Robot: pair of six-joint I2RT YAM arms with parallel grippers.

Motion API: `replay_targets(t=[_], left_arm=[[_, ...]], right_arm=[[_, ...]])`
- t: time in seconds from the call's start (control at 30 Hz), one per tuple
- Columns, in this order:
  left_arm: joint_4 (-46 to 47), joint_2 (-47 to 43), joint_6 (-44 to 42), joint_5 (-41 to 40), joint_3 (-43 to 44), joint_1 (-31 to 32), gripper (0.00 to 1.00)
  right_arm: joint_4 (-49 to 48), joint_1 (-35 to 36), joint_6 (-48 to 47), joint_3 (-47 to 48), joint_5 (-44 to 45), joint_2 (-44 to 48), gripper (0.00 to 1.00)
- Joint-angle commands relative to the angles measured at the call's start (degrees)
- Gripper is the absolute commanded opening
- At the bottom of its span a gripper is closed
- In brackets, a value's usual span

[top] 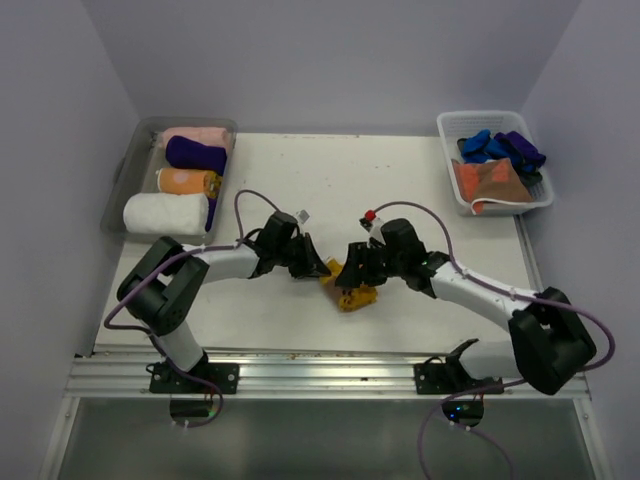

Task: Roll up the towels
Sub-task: Roll the towel

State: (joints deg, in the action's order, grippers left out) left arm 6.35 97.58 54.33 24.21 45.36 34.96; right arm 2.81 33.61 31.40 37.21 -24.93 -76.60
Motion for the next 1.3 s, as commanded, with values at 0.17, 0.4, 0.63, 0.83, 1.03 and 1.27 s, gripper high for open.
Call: replay_targets(t=[0.17, 0.4, 0.63, 0.83, 1.03, 1.27], left_arm=[[-10.7, -2.1, -0.3, -4.5, 3.2, 0.0, 0.00], [-12.6, -2.1, -0.6, -5.1, 3.9, 0.1, 0.00], [-13.4, -2.0, -0.9, -5.5, 4.2, 0.0, 0.00], [-13.4, -2.5, -1.1, -5.4, 4.0, 0.0, 0.00], [-13.6, -3.2, -0.9, -5.2, 3.8, 0.1, 0.00], [-13.1, -4.8, -0.4, -4.7, 3.8, 0.0, 0.08]], right_arm=[[22.8, 20.5, -8.3, 11.1, 47.1, 6.0, 0.62], [24.1, 38.8, -15.7, 18.2, 65.6, -4.0, 0.61], [17.9, 42.0, -20.1, 17.2, 65.2, -9.0, 0.61], [14.8, 40.6, -19.4, 14.4, 65.4, -13.1, 0.64], [12.7, 39.3, -17.4, 11.7, 64.9, -16.9, 0.64], [10.4, 38.0, -11.3, 8.1, 62.3, -20.0, 0.50]])
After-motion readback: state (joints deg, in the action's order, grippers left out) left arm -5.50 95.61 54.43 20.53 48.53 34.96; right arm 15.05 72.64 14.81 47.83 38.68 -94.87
